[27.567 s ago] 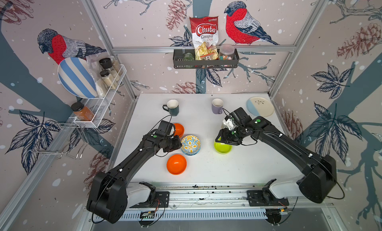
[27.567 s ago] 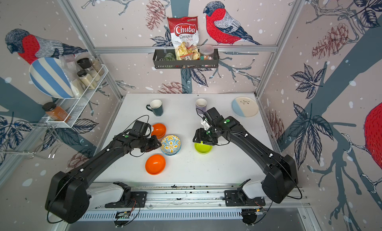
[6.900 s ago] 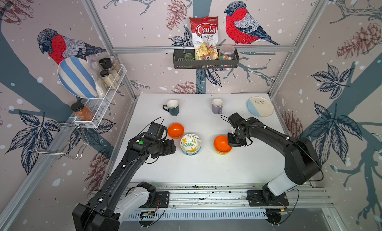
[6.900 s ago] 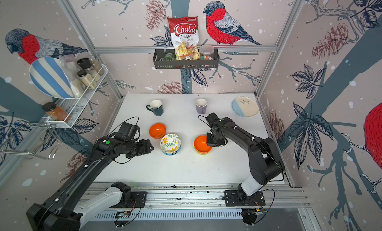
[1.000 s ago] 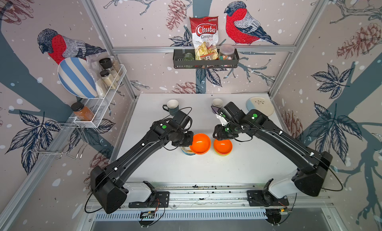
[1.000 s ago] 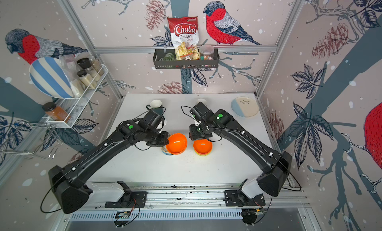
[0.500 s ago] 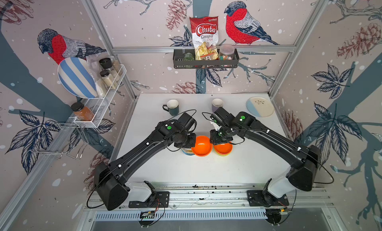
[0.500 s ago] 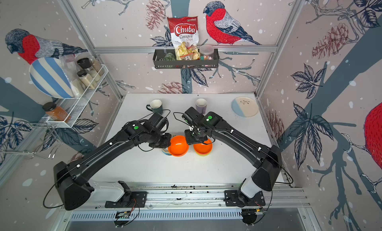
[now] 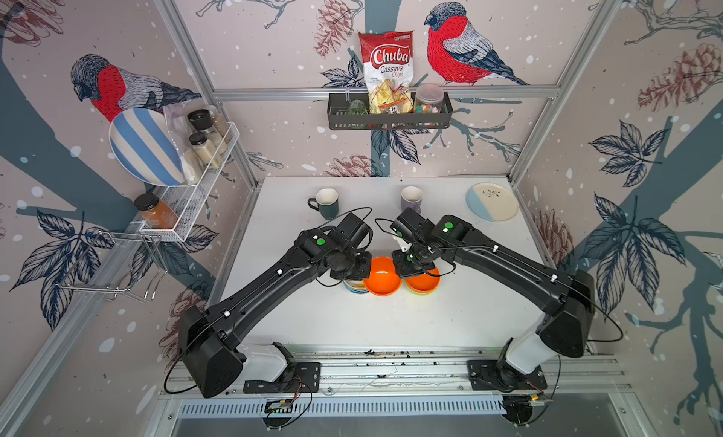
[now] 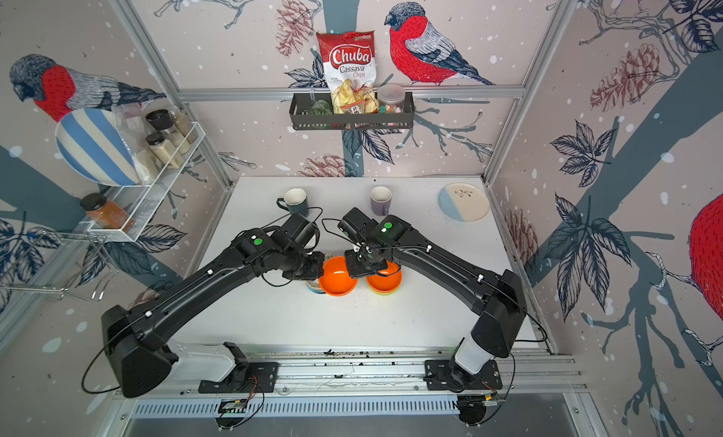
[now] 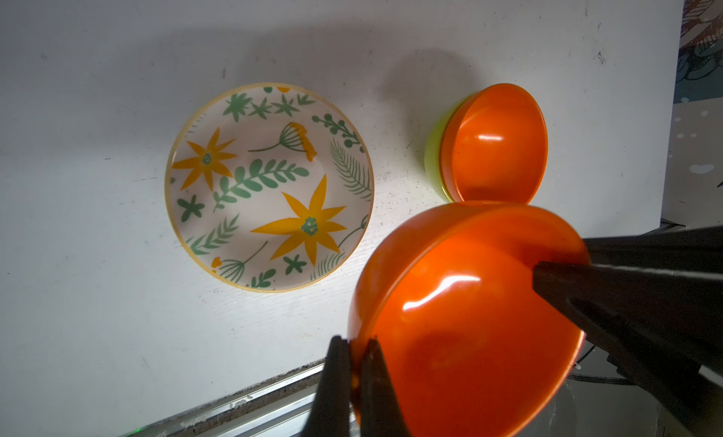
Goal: Stack the bowls
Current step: Place the bowl on the bowl.
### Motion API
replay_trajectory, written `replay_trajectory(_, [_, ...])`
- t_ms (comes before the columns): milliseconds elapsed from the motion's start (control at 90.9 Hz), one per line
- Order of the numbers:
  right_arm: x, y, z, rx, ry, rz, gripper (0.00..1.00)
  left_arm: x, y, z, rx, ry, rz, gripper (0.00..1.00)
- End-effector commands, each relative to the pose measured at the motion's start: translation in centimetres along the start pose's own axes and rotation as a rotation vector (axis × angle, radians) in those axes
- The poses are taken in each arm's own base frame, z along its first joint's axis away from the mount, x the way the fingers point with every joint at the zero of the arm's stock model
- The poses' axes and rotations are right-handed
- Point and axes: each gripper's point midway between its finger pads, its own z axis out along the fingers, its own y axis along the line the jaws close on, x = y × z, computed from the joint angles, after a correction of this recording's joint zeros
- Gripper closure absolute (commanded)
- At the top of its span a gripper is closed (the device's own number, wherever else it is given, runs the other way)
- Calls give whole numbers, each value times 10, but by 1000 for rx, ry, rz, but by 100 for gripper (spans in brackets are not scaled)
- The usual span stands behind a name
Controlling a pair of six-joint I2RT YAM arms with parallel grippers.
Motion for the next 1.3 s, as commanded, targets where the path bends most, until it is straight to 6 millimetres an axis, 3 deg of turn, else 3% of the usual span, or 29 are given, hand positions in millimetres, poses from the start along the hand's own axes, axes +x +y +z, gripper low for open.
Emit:
replay_trajectory(0, [1,-6,1,34,3,4,93,-6,-5,-2,25,-32,3,100])
replay_trajectory(99, [0,-6,1,31,-3,10,100,-7,-7,-3,38,-43,-4,98])
replay_trajectory(165, [-2,-7,-1,30,-9,15,100,-9,-5,-6,28,-55,-12,61])
replay_trajectory(220, [-5,-9,-4,22,-12,23,100,-11,-5,-11,26,-76,-10,41])
replay_trajectory(308, [-9,-17,-7,14,-15,45,100,-17,2,-27,6,-145,-14,28])
replay_trajectory(396, [-11,-29,-12,17,-16,64,100,-23,15,-46,-29,-237,-34,20])
replay_trajectory(583, [-18,-76,-22,16,-34,183,100,-24,59,-74,-50,-366,-138,19])
replay_trajectory(737, [-15,-105,-25,19,-43,246,100,-10,97,-76,-131,-374,-182,16])
replay_trajectory(902, [-10,-136,-16,84,-35,303,100,-1,117,-64,-187,-343,-197,16])
replay_trajectory(1067, [-4,-144,-1,95,-18,319,100,7,127,-44,-204,-295,-212,16])
replay_trajectory(1288, [0,-149,15,115,7,319,100,10,131,-41,-214,-290,-216,16])
